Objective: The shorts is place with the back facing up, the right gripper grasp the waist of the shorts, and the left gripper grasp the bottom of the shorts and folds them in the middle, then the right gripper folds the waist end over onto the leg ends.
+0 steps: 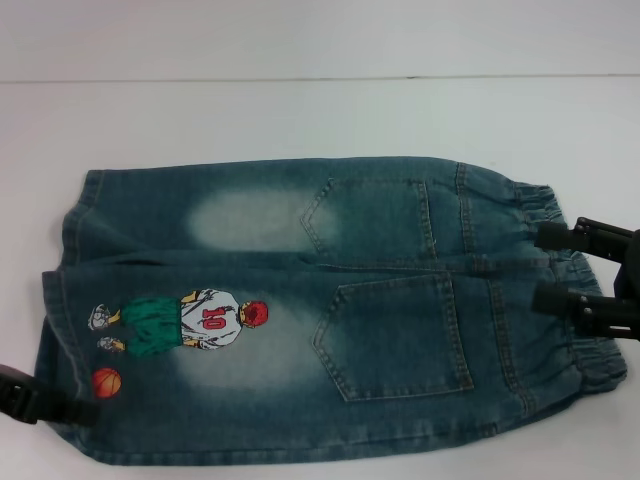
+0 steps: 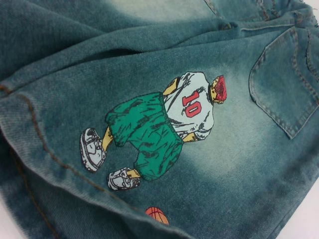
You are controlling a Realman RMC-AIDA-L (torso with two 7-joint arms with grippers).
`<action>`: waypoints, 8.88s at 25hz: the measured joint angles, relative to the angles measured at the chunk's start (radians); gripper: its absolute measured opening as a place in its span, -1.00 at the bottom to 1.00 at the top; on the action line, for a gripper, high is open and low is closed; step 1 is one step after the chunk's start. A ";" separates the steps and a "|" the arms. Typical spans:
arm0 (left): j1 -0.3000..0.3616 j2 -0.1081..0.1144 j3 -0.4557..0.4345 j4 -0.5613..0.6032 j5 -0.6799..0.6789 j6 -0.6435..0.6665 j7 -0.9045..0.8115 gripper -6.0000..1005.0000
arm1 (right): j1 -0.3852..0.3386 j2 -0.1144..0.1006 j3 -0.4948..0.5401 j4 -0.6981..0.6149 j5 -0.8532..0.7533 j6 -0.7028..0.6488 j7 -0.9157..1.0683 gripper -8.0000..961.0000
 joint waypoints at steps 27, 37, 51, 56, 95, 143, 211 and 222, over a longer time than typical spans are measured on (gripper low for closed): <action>-0.008 -0.001 0.000 0.002 -0.003 0.019 0.000 -0.98 | -0.135 0.001 0.162 0.009 -0.001 0.087 0.093 0.88; -0.009 -0.005 -0.006 0.000 -0.005 0.027 0.000 -0.98 | -0.212 -0.014 0.168 0.010 -0.026 0.198 0.296 0.88; -0.011 -0.008 -0.007 0.000 -0.019 0.029 -0.002 -0.98 | -0.197 -0.028 0.141 0.020 -0.065 0.217 0.492 0.88; -0.011 -0.008 -0.005 0.000 -0.032 0.029 0.001 -0.98 | -0.197 -0.025 0.140 0.035 -0.100 0.238 0.482 0.88; -0.013 -0.003 -0.009 -0.007 -0.048 0.017 0.008 -0.98 | -0.168 -0.023 0.115 0.092 -0.192 0.361 0.500 0.86; -0.015 -0.005 -0.010 -0.009 -0.067 0.011 0.004 -0.98 | -0.168 -0.023 0.114 0.092 -0.188 0.353 0.485 -0.30; -0.060 -0.008 -0.074 -0.008 -0.346 -0.184 -0.061 -0.97 | 0.090 -0.062 -0.035 -0.103 -0.219 0.397 0.664 -0.77; -0.083 0.004 -0.075 -0.001 -0.400 -0.242 -0.121 -0.93 | 0.171 -0.071 -0.105 -0.177 -0.232 0.416 0.754 -0.75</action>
